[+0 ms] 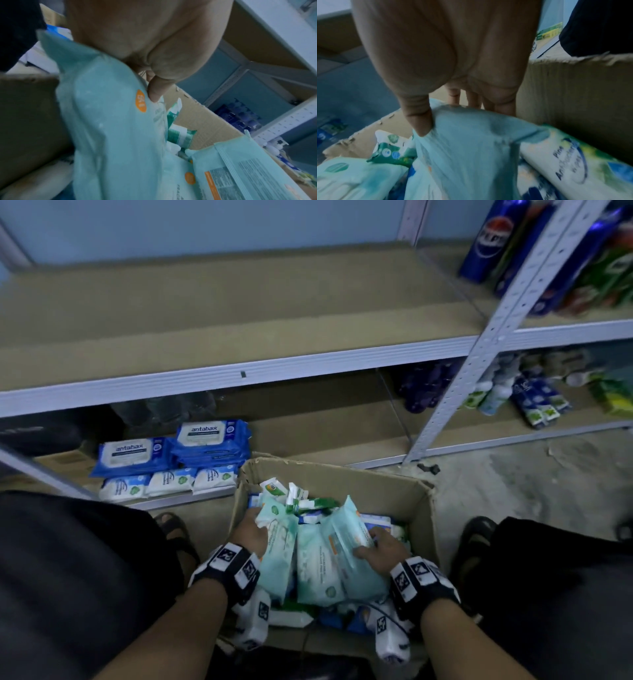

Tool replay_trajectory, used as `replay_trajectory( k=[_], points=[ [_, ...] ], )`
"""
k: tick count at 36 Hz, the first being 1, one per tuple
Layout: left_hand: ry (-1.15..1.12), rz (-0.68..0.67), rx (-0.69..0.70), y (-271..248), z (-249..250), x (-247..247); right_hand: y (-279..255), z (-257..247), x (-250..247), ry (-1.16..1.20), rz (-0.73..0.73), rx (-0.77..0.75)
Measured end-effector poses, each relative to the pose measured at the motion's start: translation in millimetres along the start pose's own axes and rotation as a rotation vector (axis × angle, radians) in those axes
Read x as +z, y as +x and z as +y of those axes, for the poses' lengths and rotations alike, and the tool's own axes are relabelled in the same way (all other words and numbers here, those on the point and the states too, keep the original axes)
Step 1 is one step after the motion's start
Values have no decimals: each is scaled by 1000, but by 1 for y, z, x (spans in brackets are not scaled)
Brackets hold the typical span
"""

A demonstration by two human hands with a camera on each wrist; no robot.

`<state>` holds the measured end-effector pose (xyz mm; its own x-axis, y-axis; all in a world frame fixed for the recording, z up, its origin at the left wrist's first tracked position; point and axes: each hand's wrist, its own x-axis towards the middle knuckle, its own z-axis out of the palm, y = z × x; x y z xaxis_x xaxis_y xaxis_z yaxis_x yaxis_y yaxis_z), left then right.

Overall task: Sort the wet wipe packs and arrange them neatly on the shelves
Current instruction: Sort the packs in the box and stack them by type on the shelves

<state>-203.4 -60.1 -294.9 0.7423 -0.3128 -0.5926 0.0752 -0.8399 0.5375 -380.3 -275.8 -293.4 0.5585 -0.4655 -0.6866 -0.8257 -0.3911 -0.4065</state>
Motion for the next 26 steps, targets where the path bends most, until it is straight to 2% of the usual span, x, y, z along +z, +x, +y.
replay_trajectory(
  k=[7,14,20,26],
  points=[
    [143,-40,207,-15,28,-34,-23,-15,-46,51,83,-123],
    [36,14,336,-14,72,-66,-43,-33,-108,41,257,-263],
    [76,-1,434,6,132,-71,-42,-47,-166,-214,388,-337],
    [90,-23,453,38,191,-65,-11,-65,-210,-387,428,-303]
  ],
)
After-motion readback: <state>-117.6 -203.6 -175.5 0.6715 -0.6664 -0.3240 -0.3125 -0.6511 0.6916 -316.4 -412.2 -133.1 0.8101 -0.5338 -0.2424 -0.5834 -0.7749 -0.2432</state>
